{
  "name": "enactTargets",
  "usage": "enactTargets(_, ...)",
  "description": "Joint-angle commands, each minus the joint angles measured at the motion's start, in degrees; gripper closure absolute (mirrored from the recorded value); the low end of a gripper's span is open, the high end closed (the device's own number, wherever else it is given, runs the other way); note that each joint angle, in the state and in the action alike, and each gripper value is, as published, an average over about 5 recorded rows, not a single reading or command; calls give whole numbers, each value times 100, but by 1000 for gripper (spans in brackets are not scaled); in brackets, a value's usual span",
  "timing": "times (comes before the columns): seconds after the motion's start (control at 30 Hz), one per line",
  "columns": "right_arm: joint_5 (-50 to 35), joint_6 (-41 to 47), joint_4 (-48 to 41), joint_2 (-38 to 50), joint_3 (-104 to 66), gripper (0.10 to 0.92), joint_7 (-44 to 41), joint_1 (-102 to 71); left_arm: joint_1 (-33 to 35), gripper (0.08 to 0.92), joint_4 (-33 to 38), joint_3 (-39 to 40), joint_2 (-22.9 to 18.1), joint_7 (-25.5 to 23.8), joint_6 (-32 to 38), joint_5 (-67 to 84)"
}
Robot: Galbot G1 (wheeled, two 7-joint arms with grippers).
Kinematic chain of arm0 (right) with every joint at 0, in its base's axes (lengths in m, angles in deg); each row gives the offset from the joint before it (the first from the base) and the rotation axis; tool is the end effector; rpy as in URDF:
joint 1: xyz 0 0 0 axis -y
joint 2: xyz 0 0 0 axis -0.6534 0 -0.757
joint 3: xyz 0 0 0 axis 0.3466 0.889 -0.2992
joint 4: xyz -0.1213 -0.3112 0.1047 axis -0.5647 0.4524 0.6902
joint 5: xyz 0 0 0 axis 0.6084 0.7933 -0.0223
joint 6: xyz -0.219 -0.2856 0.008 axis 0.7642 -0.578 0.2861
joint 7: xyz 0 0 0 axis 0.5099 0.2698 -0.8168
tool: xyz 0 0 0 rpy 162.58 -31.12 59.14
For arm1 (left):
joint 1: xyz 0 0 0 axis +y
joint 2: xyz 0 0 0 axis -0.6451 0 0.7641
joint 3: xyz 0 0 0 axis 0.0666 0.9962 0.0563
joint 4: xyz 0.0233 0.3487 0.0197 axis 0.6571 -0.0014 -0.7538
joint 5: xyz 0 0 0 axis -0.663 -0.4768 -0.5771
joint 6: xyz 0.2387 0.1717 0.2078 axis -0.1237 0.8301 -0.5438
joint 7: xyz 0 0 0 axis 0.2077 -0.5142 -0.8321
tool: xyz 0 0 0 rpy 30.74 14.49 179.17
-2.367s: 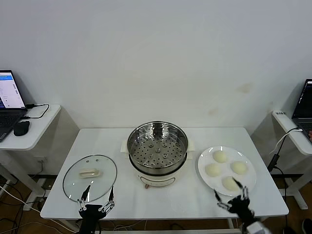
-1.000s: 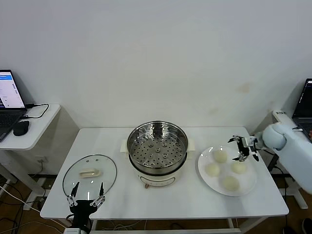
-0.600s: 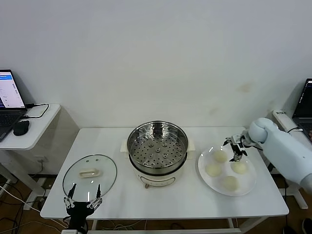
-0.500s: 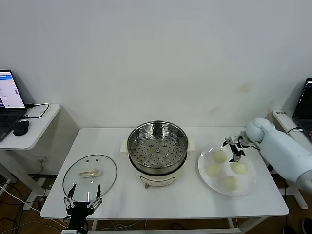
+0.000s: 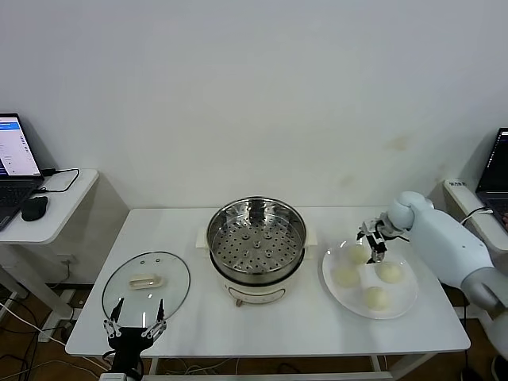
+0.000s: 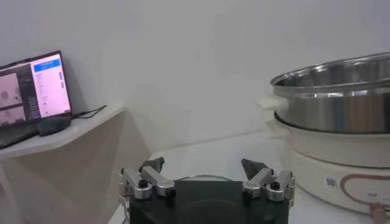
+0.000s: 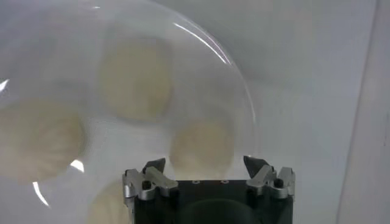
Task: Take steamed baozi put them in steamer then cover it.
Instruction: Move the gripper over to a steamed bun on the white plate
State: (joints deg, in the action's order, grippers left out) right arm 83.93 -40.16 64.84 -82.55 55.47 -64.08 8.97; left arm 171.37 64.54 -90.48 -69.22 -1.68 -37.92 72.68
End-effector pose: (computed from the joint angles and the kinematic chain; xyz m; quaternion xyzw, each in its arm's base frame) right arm 0.5915 -0.1721 -0.2438 0.4908 -0.5124 0.5987 0.3717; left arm 0.1292 0.0519 -0.3205 0.0512 -0.9879 -0.1153 0.0903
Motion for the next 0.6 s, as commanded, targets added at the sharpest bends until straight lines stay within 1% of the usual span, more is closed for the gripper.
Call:
enactTargets(0.03,132,-4,-240,-188,32,287,9,39,4,177,2,2,6,-1,-1,-3)
enactTargets(0.37,226,-22,-256,-243,-14,365,49,-29,-1,177,1,23,-18,0,5,-8)
enactTargets(0.47,215,-24,-160,-179,2,403,61,-15,2,177,-1,24,-22,0,7,-6)
enactTargets(0.6,168,-29,-41,-85,29,478,86,14,-4,177,-3,37,-31,3,9,-9)
